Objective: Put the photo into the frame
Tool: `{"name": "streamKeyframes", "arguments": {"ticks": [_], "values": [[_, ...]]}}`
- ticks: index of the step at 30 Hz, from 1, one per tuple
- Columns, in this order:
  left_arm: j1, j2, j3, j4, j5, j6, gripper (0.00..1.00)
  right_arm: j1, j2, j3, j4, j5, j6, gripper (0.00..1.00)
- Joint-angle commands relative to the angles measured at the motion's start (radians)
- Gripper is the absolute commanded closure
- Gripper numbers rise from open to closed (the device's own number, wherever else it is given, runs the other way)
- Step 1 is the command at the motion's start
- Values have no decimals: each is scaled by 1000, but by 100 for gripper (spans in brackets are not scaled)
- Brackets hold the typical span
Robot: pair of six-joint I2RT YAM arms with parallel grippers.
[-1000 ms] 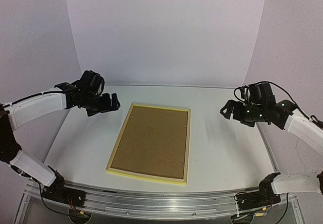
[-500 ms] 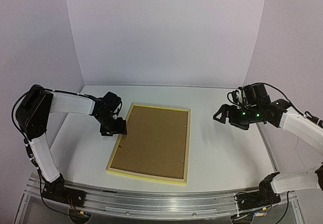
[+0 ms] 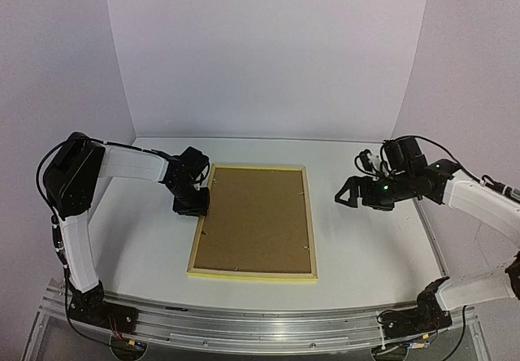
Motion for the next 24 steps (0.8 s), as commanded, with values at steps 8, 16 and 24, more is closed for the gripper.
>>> {"name": "streamKeyframes", "arguments": {"ticks": [8, 16, 24], "values": [[-38, -93, 180, -364, 8, -219, 100, 598, 231, 156, 212, 65, -673, 5], [-41, -104, 256, -487, 54, -276, 100, 901, 528, 315, 290, 261, -972, 5], [-44, -134, 273, -513, 97, -306, 100, 931, 671, 276, 558, 437, -1058, 7]]}}
